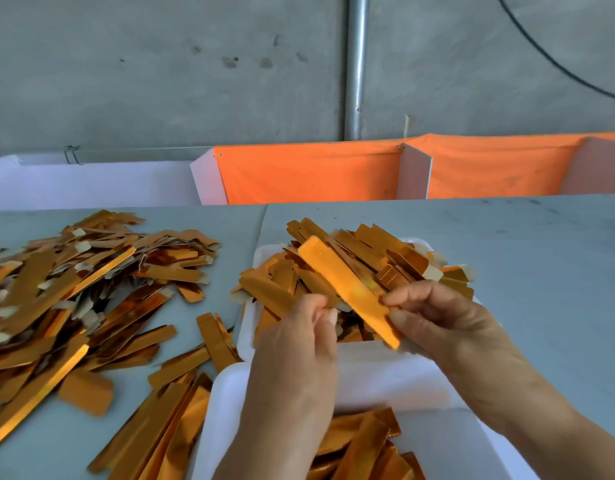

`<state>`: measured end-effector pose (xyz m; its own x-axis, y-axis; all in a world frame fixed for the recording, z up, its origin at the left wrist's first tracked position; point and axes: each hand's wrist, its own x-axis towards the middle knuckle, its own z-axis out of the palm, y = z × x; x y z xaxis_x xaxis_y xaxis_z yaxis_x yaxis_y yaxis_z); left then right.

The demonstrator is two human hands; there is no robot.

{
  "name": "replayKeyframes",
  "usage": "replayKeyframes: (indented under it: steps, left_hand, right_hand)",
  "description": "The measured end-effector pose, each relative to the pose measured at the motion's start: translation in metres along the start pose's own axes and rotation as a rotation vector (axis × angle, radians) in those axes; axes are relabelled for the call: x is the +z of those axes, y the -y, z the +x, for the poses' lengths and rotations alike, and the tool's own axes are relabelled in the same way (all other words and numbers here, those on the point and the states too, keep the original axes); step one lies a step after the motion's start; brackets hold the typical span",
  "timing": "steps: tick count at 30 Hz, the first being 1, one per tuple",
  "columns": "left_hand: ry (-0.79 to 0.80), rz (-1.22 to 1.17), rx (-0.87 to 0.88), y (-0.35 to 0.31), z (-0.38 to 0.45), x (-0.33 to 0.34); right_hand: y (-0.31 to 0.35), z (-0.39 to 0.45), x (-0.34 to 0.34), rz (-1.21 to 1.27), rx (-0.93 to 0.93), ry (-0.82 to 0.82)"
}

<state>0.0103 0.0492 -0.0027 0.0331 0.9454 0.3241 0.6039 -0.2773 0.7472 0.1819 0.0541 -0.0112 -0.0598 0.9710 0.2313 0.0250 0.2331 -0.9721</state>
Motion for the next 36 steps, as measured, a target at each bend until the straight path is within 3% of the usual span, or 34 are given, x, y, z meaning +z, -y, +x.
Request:
replayKeyframes:
  steps: [5,10,17,20,25,36]
  left_hand:
    - [0.026,-0.451,-0.193,-0.003,0.000,0.002]
    - [0.100,-0.705,-0.274,-0.015,-0.002,0.009]
    - [0.099,-0.419,-0.274,-0.014,-0.007,0.010]
    - [0.171,-0.310,-0.291,-0.017,-0.008,0.009]
    - [0.245,-0.137,-0.170,-0.025,-0.011,0.013]
    - [0.203,0.024,0.087,-0.011,-0.010,0.014]
  right_hand:
    - [0.005,-0.007,0.008,0.054,0.059,0.188]
    - [0.005,-0.008,0.014,-0.015,0.102,0.088]
    - [0.005,-0.009,0.010,-0.245,0.116,0.033]
    - [0.005,-0.007,0.006,-0.133,0.093,0.002]
    - [0.006,-0.005,0.001,0.108,0.065,-0.034]
    - [0.009,-0.004,0.002,0.104,-0.063,-0.073]
